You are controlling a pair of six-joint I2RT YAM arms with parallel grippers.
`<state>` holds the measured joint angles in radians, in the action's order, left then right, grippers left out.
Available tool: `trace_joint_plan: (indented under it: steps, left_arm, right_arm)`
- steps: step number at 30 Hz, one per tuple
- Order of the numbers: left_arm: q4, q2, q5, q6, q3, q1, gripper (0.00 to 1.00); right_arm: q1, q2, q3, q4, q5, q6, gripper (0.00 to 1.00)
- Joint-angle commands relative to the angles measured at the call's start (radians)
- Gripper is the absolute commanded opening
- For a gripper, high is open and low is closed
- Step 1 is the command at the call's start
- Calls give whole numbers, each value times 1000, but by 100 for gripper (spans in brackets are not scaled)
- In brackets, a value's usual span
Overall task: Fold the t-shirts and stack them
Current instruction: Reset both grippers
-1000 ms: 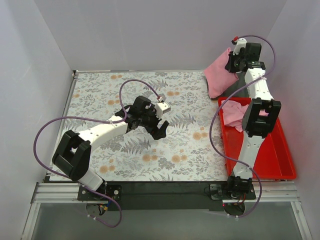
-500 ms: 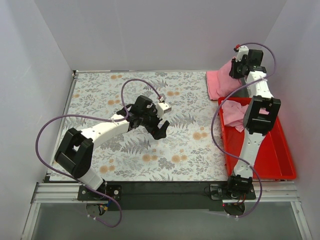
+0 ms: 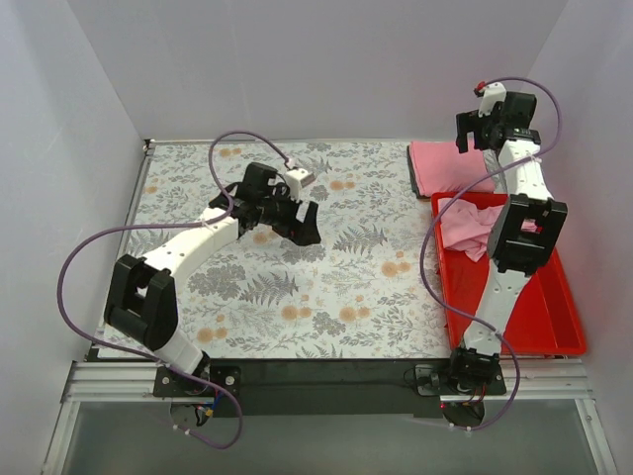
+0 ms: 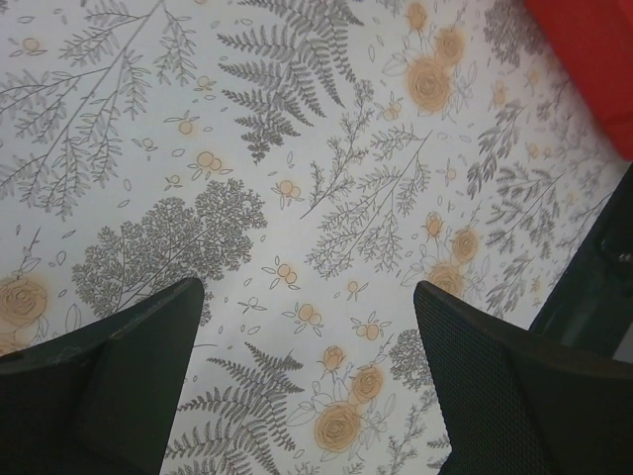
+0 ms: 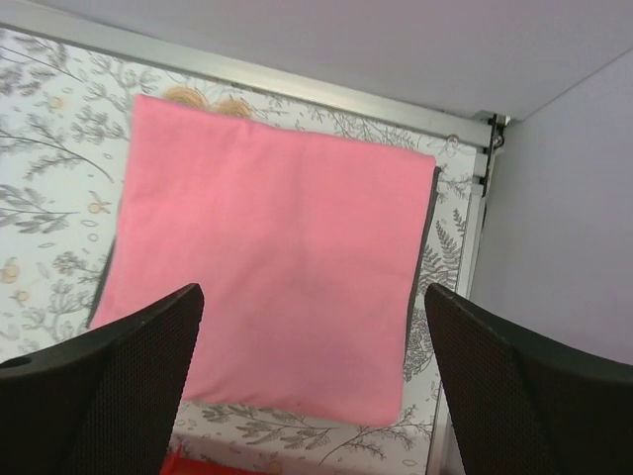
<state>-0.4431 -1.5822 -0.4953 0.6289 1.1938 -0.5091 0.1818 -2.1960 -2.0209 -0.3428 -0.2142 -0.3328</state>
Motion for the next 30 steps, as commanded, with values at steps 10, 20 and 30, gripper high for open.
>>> trace_joint_plan:
  steps: [10,20,30]
  left_arm:
    - [-244,30,-49,206,225,346,87]
    - [-266,218,54,134,-18,400,87]
    - [-282,404,104,126,-177,400,88]
  right_arm:
    - [-56,550,293,-255,-273,18,98]
    - [-263,996,873,-331,-292,-5,98]
    - [-312,1228,1152,-329,-218,-94,98]
